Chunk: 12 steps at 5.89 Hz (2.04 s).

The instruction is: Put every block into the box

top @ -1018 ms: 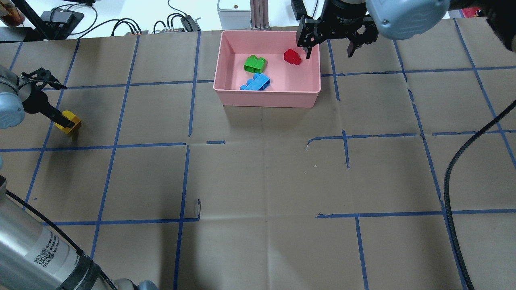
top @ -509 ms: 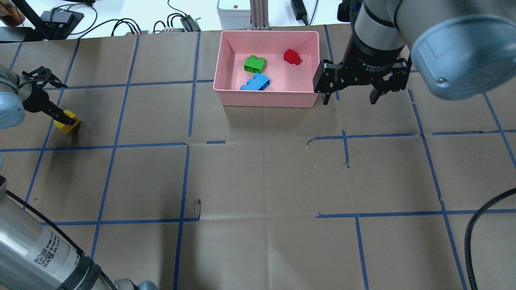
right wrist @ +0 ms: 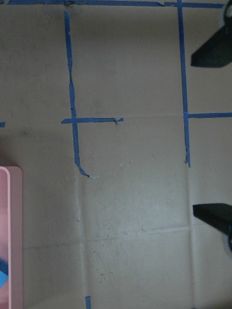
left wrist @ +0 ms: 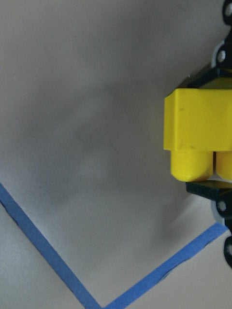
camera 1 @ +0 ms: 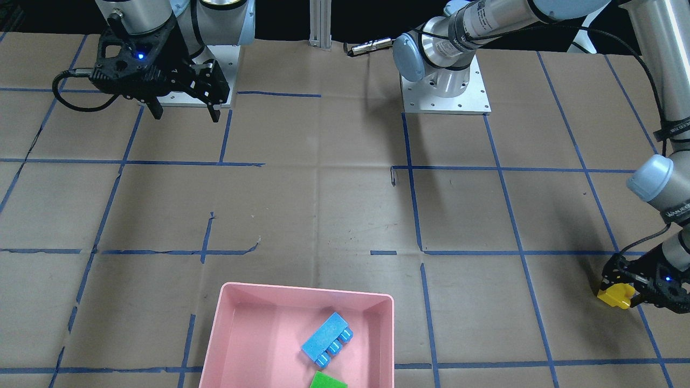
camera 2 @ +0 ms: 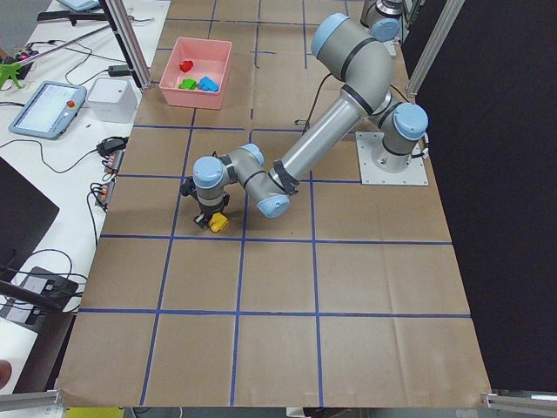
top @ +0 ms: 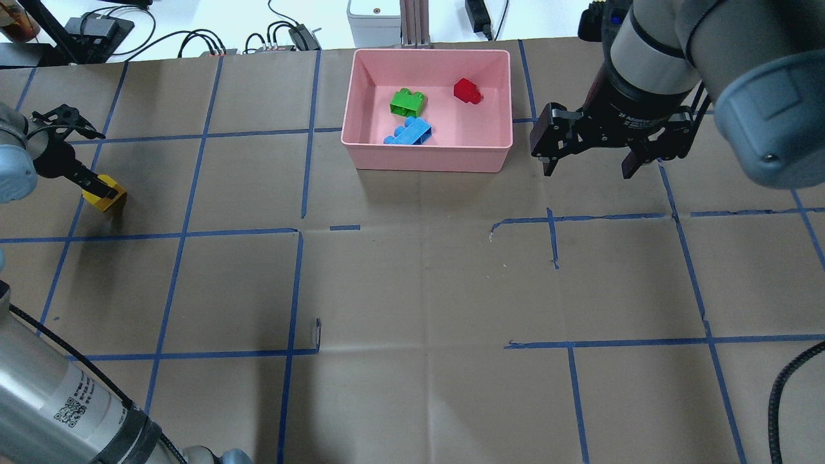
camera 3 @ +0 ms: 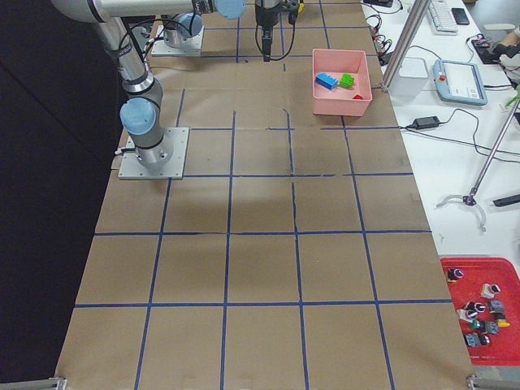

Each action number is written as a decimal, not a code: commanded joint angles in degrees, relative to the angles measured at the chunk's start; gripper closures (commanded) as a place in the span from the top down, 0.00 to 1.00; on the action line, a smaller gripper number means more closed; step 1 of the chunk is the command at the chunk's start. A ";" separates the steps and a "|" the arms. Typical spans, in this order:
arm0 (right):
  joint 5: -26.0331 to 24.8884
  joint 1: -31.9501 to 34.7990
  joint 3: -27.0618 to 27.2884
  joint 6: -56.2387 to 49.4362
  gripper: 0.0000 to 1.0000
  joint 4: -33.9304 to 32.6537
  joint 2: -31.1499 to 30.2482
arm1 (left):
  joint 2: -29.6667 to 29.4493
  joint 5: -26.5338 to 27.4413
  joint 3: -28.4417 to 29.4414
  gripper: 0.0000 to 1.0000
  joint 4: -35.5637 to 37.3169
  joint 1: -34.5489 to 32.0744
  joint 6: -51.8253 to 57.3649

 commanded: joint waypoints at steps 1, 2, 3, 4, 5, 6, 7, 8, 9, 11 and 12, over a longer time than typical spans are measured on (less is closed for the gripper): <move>0.10 -0.66 0.10 -0.23 1.00 0.09 -0.04 | 3.92 0.48 8.30 0.05 -13.49 -2.10 -4.61; 0.19 -0.66 0.10 -0.23 1.00 0.00 -0.04 | 5.17 1.10 16.19 0.04 -26.05 -4.90 -11.95; 0.19 -0.57 0.01 -0.23 1.00 0.00 -0.04 | 4.57 1.10 22.97 0.04 -34.70 -7.62 -19.60; 0.19 -0.40 0.01 -0.23 1.00 -0.09 -0.04 | 4.22 0.84 27.65 0.04 -39.22 -11.30 -29.33; 0.10 -0.39 0.01 -0.23 1.00 -0.09 -0.04 | 3.95 0.49 30.13 0.04 -40.49 -17.43 -43.79; 0.10 -0.39 0.01 -0.23 1.00 -0.09 -0.04 | 3.69 -0.03 30.68 0.04 -40.24 -24.63 -60.29; -0.25 -0.39 0.01 -0.32 1.00 -0.09 -0.04 | 2.99 -0.13 31.21 0.04 -38.58 -31.84 -74.64; -0.34 -0.57 0.01 -0.32 1.00 0.00 -0.04 | 1.24 -0.13 31.65 0.04 -34.91 -38.26 -86.70; -0.51 -0.57 -0.08 -0.32 1.00 -0.09 -0.04 | -2.26 -0.13 31.65 0.04 -28.44 -42.85 -96.05; -0.43 -0.40 -0.17 -0.32 1.00 -0.09 -0.04 | -10.61 0.74 33.22 0.15 -18.90 -45.79 -101.23; -0.52 -0.39 -0.17 -0.32 1.00 -0.09 -0.04 | -12.03 1.01 33.06 0.59 -17.40 -45.97 -102.98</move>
